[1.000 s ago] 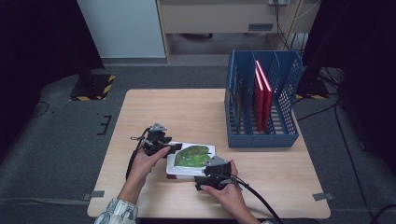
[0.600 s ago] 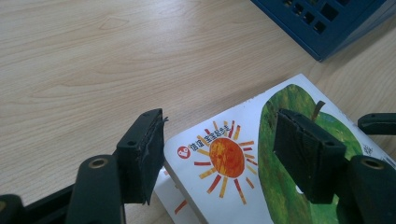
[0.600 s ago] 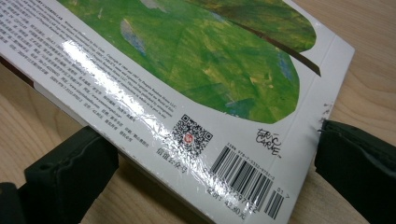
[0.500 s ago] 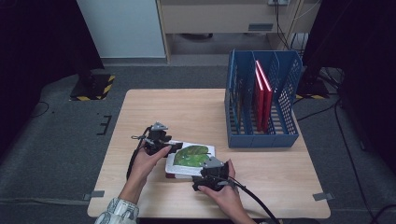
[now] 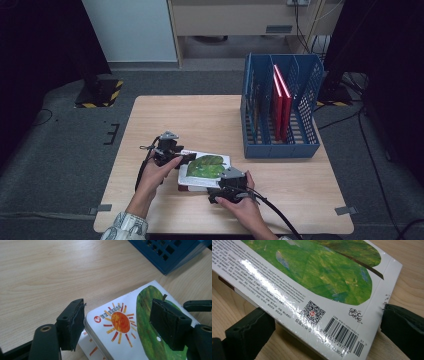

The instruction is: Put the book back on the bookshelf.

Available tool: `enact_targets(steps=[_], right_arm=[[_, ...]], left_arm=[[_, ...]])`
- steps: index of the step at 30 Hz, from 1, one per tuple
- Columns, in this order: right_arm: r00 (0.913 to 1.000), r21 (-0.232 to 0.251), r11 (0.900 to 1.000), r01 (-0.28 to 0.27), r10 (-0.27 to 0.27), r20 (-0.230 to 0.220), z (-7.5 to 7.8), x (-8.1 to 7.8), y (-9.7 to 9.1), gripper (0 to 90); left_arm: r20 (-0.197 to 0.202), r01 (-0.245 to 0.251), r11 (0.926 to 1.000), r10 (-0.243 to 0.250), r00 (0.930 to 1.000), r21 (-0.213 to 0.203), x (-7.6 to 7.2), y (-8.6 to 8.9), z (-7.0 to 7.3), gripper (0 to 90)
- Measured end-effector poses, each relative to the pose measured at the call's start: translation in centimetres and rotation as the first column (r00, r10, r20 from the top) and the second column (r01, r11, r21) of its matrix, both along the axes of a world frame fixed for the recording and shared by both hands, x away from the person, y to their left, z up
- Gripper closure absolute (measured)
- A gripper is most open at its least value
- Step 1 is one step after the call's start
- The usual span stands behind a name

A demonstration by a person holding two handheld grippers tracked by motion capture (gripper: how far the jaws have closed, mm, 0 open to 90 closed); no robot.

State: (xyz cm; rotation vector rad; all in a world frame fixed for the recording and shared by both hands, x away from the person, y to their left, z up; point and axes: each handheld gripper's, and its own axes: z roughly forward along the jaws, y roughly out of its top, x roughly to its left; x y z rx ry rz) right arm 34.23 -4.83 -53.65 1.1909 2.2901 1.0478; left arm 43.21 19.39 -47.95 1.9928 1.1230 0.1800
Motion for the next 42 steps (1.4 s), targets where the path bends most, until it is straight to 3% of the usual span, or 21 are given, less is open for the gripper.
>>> enact_targets(steps=[5, 13, 18, 22, 24, 27, 36, 42], right_arm=[[1.0, -0.003, 1.0, -0.002, 0.002, 0.0, 0.0, 0.0, 0.0, 0.0], [0.9997, 0.015, 0.9999, 0.007, -0.006, -0.022, 0.0, 0.2, -0.2, 0.0], [0.9995, 0.021, 0.9998, 0.006, -0.005, -0.03, 0.0, 0.2, -0.3, 0.1], [0.9992, 0.052, 0.9986, 0.011, -0.009, -0.04, 0.0, 0.4, -0.4, 0.4], [0.9988, 0.045, 0.999, 0.007, -0.004, -0.049, -0.1, 0.4, -0.3, 1.1], [0.9974, 0.057, 0.9982, 0.018, -0.013, -0.071, -0.1, 0.4, -0.3, 1.6], [0.9981, 0.018, 0.9998, -0.005, 0.006, -0.061, 0.0, 0.3, -0.4, 4.3], [0.9972, 0.036, 0.9983, -0.047, 0.049, -0.057, 1.3, 0.0, -1.3, 4.6]], left_arm=[[-0.027, -0.003, 0.9994, 0.002, 0.9996, -0.035, 0.2, 0.5, -0.3, 29.8], [-0.04, -0.007, 0.9997, 0.006, 0.9992, -0.025, 0.1, 0.8, -0.9, 30.5], [-0.045, -0.014, 0.9976, 0.011, 0.9989, -0.067, 0.1, 1.3, -0.8, 34.8], [-0.111, -0.009, 0.9978, 0.002, 0.9938, -0.066, 0.2, 0.9, -1.7, 27.9], [-0.123, 0.011, 0.9982, -0.018, 0.9923, -0.059, 0.2, 0.6, -2.0, 33.0], [-0.114, 0.028, 0.9983, -0.034, 0.9929, -0.05, 0.1, 0.6, -2.0, 31.3], [-0.12, 0.052, 0.9975, -0.058, 0.9911, -0.046, 0.1, 0.9, -2.2, 31.4], [-0.119, 0.062, 0.9969, -0.067, 0.9906, -0.049, 0.1, 1.0, -2.2, 31.5]])
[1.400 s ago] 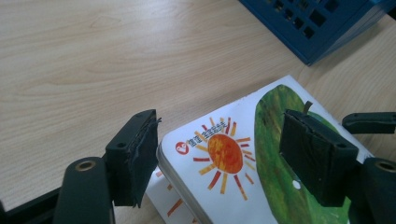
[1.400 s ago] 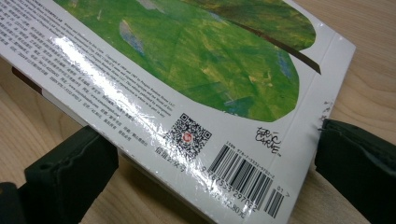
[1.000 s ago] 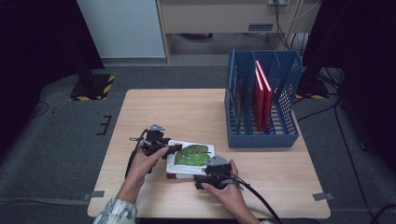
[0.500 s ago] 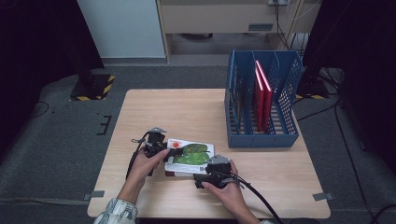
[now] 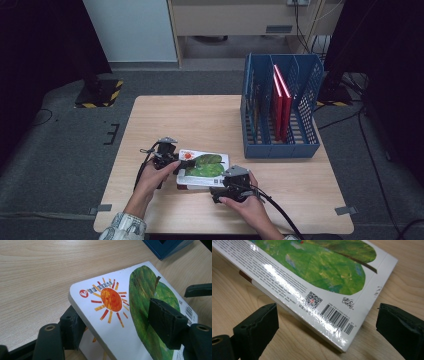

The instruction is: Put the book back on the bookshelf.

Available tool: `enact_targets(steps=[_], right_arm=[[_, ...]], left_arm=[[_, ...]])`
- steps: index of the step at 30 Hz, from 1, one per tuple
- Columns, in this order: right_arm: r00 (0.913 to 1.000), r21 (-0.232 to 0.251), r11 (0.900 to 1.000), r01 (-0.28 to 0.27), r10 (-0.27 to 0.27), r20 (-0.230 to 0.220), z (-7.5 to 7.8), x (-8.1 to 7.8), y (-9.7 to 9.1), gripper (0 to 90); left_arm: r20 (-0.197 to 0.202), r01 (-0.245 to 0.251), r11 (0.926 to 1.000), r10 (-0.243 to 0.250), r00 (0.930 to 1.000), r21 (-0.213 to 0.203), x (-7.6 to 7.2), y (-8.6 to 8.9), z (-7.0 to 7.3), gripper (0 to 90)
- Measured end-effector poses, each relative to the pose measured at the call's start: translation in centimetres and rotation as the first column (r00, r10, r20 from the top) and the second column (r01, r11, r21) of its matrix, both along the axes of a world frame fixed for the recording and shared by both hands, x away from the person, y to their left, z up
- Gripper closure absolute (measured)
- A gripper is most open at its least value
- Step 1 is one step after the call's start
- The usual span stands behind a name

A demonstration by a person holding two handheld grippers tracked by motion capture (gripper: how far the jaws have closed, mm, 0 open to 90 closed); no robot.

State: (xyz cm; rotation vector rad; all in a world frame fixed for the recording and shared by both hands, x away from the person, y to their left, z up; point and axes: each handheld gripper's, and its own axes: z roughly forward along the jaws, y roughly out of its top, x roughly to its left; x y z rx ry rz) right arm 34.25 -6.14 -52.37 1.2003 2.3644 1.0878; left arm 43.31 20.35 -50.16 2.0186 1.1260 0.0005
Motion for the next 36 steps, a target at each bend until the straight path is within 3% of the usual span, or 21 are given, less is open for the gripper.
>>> enact_targets(steps=[4, 11, 16, 29, 36], right_arm=[[1.0, 0.017, 0.9999, -0.004, 0.004, 0.007, 0.9, 0.2, -0.9, 4.3], [0.9999, -0.025, 0.9996, -0.01, 0.01, 0.014, 1.6, 2.3, -2.1, 6.3], [0.999, -0.058, 0.9973, -0.044, 0.044, -0.012, 1.0, 3.5, -2.3, 6.8], [0.9947, 0.048, 0.9968, -0.063, 0.067, -0.078, 0.2, 4.1, -1.9, 5.6], [0.9926, 0.067, 0.9957, -0.063, 0.07, -0.099, -0.1, 4.4, -1.8, 4.9]], left_arm=[[0.001, 0.001, 1.0, -0.001, 1.0, 0.002, 0.0, 0.0, 0.0, 31.4], [0.001, 0.0, 1.0, 0.0, 1.0, 0.0, 0.0, -0.1, -0.1, 31.3], [0.005, 0.011, 0.9999, -0.011, 0.9999, 0.002, 0.0, -0.1, -0.1, 31.3], [0.037, 0.047, 0.9989, -0.047, 0.9982, 0.007, 0.1, -0.1, -0.4, 30.3], [0.036, 0.05, 0.9986, -0.051, 0.9981, 0.013, 0.0, -0.2, -0.6, 28.1]])
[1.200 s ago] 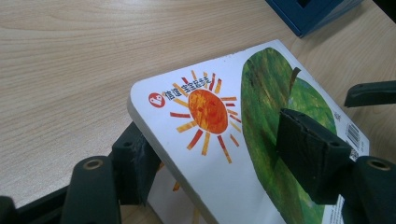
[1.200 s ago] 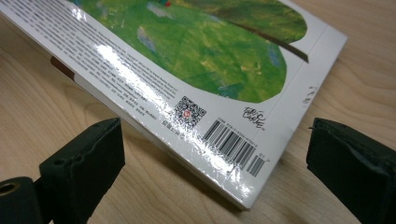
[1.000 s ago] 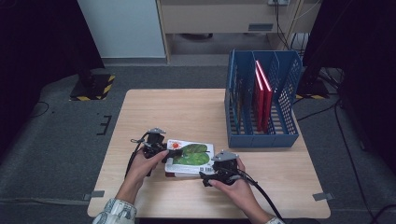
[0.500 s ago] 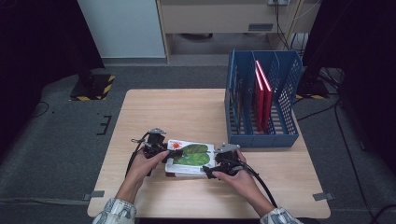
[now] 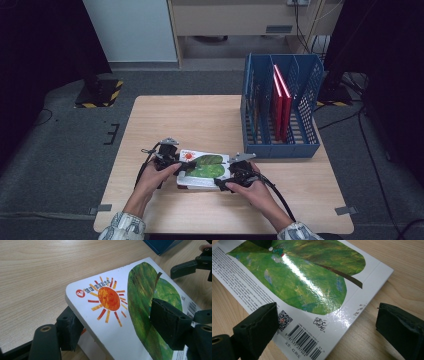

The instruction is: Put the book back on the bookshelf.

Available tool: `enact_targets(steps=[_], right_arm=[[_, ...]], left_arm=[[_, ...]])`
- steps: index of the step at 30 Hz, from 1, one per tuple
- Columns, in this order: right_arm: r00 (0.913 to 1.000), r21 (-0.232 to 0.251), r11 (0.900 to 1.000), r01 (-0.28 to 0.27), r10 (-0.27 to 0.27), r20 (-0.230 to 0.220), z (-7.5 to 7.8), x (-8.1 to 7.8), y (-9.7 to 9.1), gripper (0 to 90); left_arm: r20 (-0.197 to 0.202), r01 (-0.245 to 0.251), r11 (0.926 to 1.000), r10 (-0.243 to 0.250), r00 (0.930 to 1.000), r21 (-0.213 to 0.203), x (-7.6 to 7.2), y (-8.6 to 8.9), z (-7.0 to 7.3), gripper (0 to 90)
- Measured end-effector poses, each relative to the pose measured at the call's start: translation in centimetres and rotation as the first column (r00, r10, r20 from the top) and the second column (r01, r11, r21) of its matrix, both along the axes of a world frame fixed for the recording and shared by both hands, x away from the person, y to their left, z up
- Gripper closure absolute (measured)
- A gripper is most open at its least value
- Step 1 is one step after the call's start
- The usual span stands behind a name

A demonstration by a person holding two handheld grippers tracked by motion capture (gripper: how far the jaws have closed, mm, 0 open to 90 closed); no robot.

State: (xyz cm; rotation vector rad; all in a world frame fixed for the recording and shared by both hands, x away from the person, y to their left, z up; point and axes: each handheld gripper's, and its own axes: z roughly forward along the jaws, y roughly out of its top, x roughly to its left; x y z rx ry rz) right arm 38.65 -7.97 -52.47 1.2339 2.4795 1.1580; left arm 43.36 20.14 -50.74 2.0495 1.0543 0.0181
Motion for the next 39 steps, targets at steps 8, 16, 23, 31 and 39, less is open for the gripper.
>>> enact_targets(steps=[8, 16, 23, 31, 39], right_arm=[[0.9995, 0.018, 0.9995, -0.025, 0.026, -0.017, -0.1, 0.0, 0.3, 5.0], [0.9991, 0.01, 0.9993, -0.037, 0.037, -0.02, -0.1, 0.0, 0.6, 2.9], [0.9993, 0.0, 0.9995, -0.032, 0.031, -0.019, -0.3, 0.0, 0.7, 0.6], [0.9996, 0.01, 0.9997, -0.022, 0.022, -0.019, -0.2, -0.2, 0.6, 0.4], [0.9994, 0.051, 0.9987, -0.009, 0.011, -0.033, -0.2, -0.2, 0.5, 0.2]], left_arm=[[-0.005, 0.021, 0.9998, -0.021, 0.9998, 0.002, 0.0, -0.1, -0.1, 27.0], [-0.019, 0.045, 0.9986, -0.045, 0.9988, 0.027, -0.2, -0.3, -0.2, 22.4], [-0.029, 0.052, 0.9981, -0.051, 0.9983, 0.031, -0.2, -0.3, -0.3, 22.3], [-0.026, 0.068, 0.9975, -0.068, 0.9974, 0.018, -0.6, -0.3, 0.2, 25.6], [-0.024, 0.084, 0.9959, -0.084, 0.9961, -0.035, -0.9, 0.3, 0.6, 34.2]])
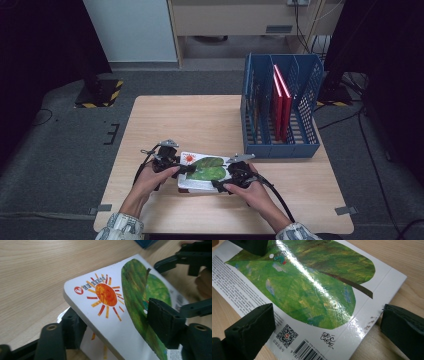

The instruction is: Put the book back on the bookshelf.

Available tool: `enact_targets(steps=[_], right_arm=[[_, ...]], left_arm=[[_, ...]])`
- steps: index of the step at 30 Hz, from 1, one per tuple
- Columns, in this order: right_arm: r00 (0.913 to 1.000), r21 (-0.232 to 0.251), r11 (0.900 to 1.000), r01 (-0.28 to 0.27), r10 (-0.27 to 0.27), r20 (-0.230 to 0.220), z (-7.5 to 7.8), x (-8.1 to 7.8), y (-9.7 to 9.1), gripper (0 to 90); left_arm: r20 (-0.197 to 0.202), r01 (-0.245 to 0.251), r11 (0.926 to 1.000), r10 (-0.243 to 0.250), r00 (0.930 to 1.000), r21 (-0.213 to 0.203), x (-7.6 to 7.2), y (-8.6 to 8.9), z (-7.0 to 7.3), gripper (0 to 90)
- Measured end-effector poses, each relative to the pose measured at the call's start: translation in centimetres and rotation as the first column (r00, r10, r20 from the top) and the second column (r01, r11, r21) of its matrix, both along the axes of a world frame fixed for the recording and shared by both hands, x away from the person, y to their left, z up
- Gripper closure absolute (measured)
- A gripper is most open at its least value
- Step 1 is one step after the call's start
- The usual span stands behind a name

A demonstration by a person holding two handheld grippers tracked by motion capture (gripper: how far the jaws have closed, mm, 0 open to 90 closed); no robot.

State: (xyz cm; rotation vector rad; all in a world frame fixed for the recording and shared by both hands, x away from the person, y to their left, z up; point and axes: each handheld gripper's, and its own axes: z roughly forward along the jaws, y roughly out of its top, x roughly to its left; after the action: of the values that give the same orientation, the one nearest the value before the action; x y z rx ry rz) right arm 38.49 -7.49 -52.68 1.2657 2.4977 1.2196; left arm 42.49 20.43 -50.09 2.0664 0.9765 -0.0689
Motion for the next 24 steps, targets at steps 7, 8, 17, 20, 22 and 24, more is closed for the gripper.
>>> enact_targets(steps=[7, 8, 17, 20, 22, 24], right_arm=[[0.9999, -0.011, 0.9999, -0.003, 0.004, 0.01, 0.0, -0.1, 0.1, 0.1], [0.9999, -0.013, 0.9999, -0.005, 0.005, 0.013, 0.0, -0.1, 0.1, 0.1], [0.9998, -0.009, 0.9999, -0.012, 0.012, 0.018, 0.0, 0.4, -0.2, 0.3], [0.9997, 0.015, 0.9998, -0.011, 0.011, -0.023, -0.3, 1.1, -0.8, 0.3], [0.9992, 0.023, 0.9993, -0.029, 0.03, -0.028, -0.4, 1.2, -0.7, 0.6], [0.9979, 0.021, 0.9982, -0.057, 0.057, -0.029, -0.4, 1.1, -0.5, 0.6]], left_arm=[[0.017, 0.005, 0.9999, -0.005, 0.9998, 0.012, -0.3, -0.1, 0.0, 34.5], [0.024, 0.008, 0.9999, -0.008, 0.9997, 0.014, -0.4, -0.1, 0.0, 34.4], [0.073, 0.036, 0.9992, -0.037, 0.9967, 0.015, -0.7, -0.1, 0.1, 35.0], [0.069, 0.057, 0.9976, -0.06, 0.9958, 0.039, -0.7, -0.2, 0.0, 35.5], [0.079, 0.076, 0.9959, -0.08, 0.9937, 0.05, -0.8, -0.3, 0.0, 35.8], [0.084, 0.079, 0.9954, -0.083, 0.993, 0.054, -0.8, -0.3, 0.1, 36.0]])
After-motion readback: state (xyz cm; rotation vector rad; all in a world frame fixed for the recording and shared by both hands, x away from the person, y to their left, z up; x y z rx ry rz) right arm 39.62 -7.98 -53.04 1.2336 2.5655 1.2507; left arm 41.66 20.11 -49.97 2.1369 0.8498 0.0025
